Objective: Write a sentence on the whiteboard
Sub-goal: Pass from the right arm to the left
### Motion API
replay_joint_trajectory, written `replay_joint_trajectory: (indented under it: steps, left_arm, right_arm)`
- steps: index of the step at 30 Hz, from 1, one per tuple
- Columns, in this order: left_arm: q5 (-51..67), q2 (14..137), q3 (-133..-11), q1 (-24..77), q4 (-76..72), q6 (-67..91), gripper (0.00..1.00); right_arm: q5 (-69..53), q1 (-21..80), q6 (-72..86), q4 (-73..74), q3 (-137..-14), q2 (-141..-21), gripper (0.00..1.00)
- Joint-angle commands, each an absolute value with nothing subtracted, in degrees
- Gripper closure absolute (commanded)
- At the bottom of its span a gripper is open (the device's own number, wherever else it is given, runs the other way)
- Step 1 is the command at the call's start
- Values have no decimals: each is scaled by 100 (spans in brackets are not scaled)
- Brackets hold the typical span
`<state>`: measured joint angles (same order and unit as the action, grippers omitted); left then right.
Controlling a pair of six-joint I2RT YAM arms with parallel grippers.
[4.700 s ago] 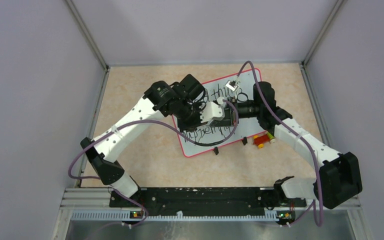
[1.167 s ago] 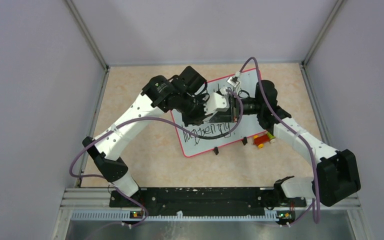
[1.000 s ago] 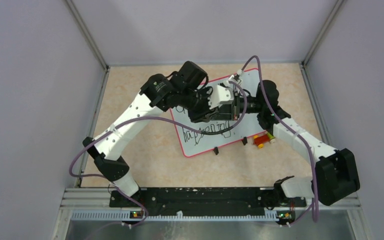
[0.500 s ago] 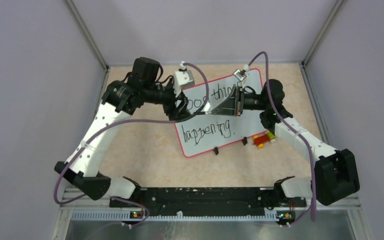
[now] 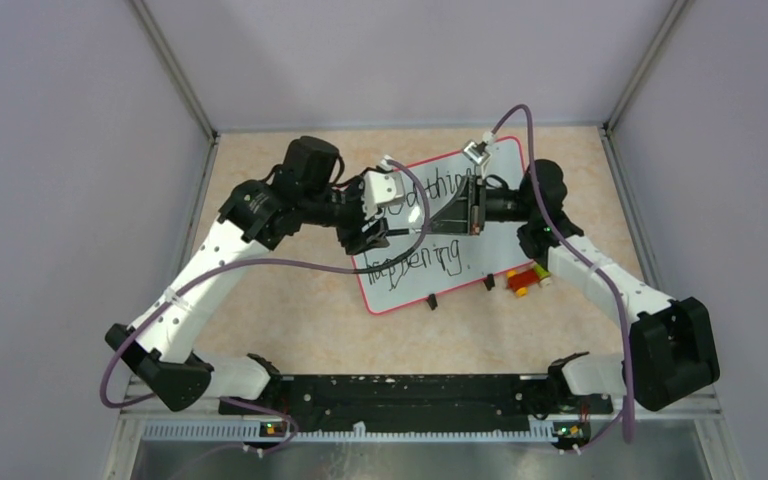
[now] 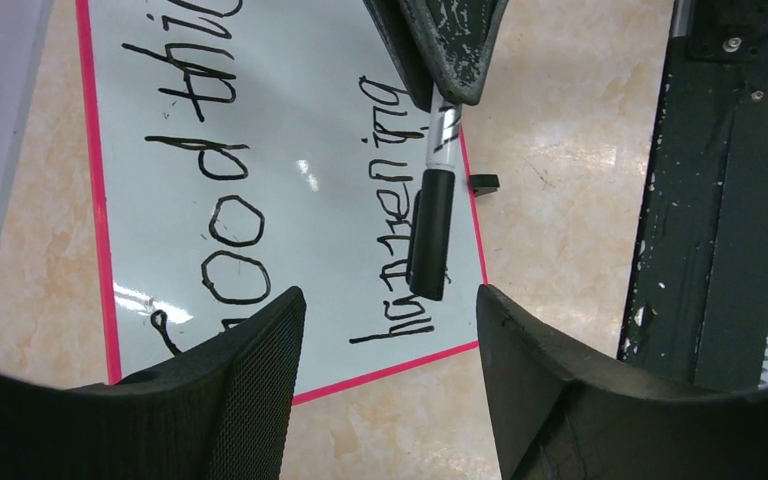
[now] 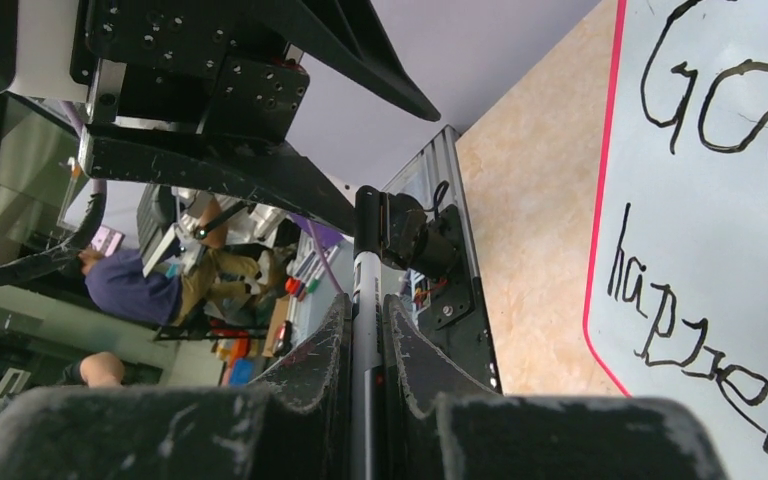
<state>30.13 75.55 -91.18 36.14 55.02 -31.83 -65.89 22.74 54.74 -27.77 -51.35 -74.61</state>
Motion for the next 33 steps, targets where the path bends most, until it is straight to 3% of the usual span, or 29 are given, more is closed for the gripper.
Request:
replay_joint_trajectory:
  steps: [1, 17, 23, 33]
  left_arm:
    - [2693, 7585, -9067, 3817, 5163, -3431, 34]
    - [2379, 7877, -9123, 4395, 5373, -3691, 75]
    - [2527, 7991, -9241, 4481, 5303, -3564, 100]
    - [2753, 8369, -9922, 4570, 5136, -3189, 100]
  right_arm:
    - [-6647, 2409, 5436, -2919, -5142, -7327, 100]
    - [-6638, 2514, 5398, -2842, -5202, -7386, 100]
    - [-6588, 2563, 5294, -2739, -5221, -7434, 100]
    - [-6469, 2736, 4723, -2044, -5405, -7468, 100]
